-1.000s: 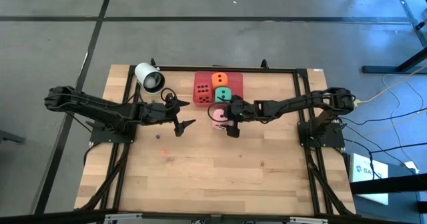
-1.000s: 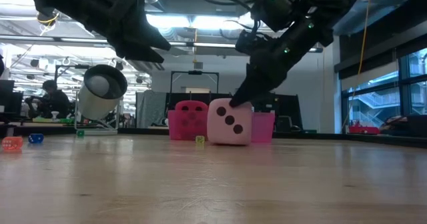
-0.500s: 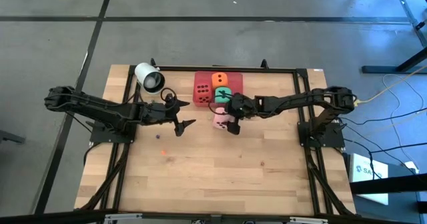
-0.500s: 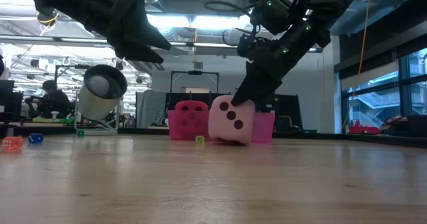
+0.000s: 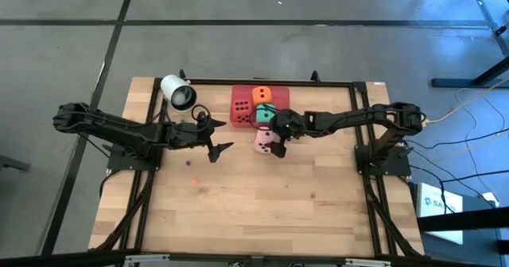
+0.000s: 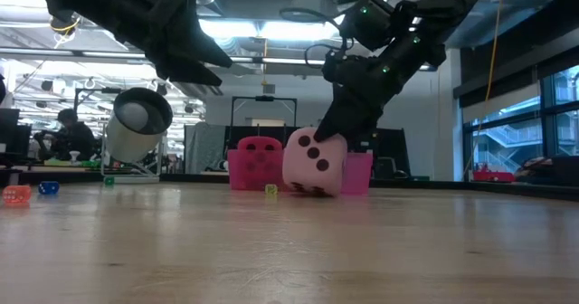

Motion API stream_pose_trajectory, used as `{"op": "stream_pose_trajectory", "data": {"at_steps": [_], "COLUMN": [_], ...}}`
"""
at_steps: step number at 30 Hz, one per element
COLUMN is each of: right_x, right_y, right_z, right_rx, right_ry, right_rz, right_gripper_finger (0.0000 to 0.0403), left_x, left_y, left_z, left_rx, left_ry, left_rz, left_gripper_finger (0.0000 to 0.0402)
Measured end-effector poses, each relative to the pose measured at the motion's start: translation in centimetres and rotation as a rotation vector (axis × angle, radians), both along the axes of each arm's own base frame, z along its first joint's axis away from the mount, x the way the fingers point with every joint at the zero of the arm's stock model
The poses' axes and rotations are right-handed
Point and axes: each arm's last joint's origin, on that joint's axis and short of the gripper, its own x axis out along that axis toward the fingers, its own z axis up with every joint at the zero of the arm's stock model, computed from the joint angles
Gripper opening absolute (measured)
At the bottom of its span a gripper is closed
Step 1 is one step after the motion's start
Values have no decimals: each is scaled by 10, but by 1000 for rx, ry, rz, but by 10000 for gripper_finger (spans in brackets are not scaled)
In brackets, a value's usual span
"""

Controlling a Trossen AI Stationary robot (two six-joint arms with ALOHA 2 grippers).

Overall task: Pick & Place Dice
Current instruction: Put the pink die into the pink bin

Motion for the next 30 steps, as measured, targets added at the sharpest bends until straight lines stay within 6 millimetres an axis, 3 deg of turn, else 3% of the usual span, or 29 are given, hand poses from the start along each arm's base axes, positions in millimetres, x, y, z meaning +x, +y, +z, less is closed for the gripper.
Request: {"op": "stream_pose_trajectory", "data": {"at_steps": [4,13,30], "right_x": [1,1,4], "right_y": [5,10,11], "right_z": [0,0,12], "right_rx": [13,21,-6], "right_ry": [-2,-5,0], "right_rz": [27,53,93], "right_gripper_finger": [380,324,316], "left_x": [0,0,0], "left_y": [0,0,0], "left_z": [0,0,-1], "left_rx": [0,1,2], "left_ry": [0,5,8], "left_rz": [0,0,0], "left_gripper_finger": [400,400,400]}}
